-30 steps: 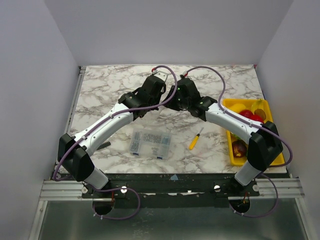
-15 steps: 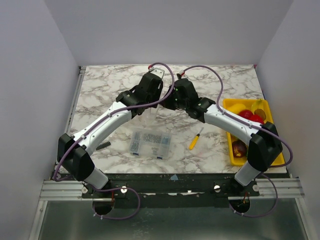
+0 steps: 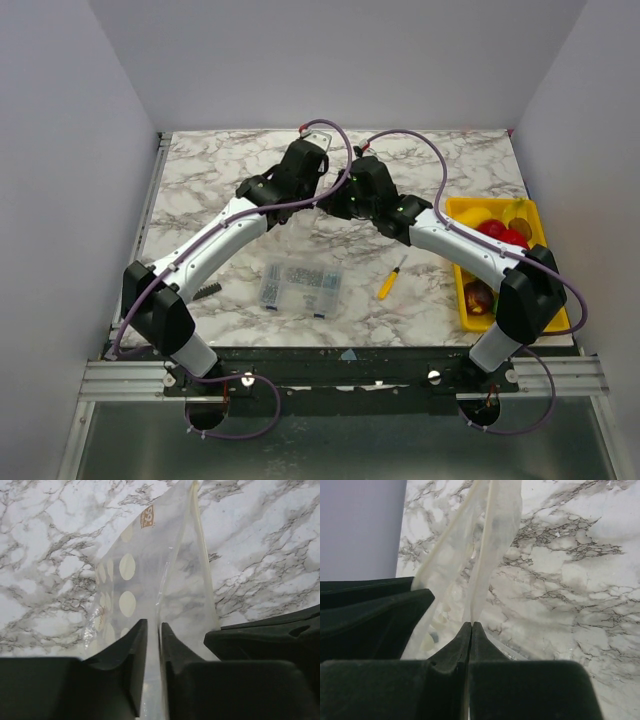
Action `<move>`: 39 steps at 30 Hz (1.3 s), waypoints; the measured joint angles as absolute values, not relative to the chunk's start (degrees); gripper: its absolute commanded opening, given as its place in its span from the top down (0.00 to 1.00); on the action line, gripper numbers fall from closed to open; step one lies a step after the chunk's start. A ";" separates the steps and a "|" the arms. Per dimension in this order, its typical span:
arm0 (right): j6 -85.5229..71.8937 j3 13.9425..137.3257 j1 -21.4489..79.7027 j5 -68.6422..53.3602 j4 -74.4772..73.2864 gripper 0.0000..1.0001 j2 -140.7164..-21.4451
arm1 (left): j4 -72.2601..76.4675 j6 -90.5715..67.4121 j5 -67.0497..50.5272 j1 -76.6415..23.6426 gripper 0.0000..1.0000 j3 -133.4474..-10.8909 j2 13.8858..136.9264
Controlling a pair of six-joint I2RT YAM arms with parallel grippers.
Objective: Place the food in the zip-top bag and seal the zipper
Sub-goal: Open the zipper of the food storage bag, then pick up the fake vegetable from the bin.
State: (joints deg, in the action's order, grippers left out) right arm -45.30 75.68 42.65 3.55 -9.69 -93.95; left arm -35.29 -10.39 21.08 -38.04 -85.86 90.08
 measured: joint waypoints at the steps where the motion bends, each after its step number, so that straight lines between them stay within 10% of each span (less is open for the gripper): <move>1: -45.08 75.68 42.65 3.57 -9.76 1.00 -93.95 | -35.38 -10.37 21.02 -37.95 1.00 -85.86 90.08; 10: -42.81 75.75 42.68 4.19 -11.66 0.98 -93.95 | -35.81 -10.00 21.04 -34.13 1.00 -78.41 84.42; 19: -38.48 87.33 42.70 2.04 -20.86 0.43 -96.84 | -35.48 -10.59 21.17 -32.75 1.00 -76.79 81.12; 33: -38.54 80.75 41.28 27.35 -38.37 0.18 -79.02 | -37.04 -14.20 19.25 -30.59 1.00 -77.49 82.74; 39: -42.50 73.03 25.47 34.74 -44.69 0.07 -75.72 | -37.82 -14.61 16.84 -30.59 1.00 -78.08 82.83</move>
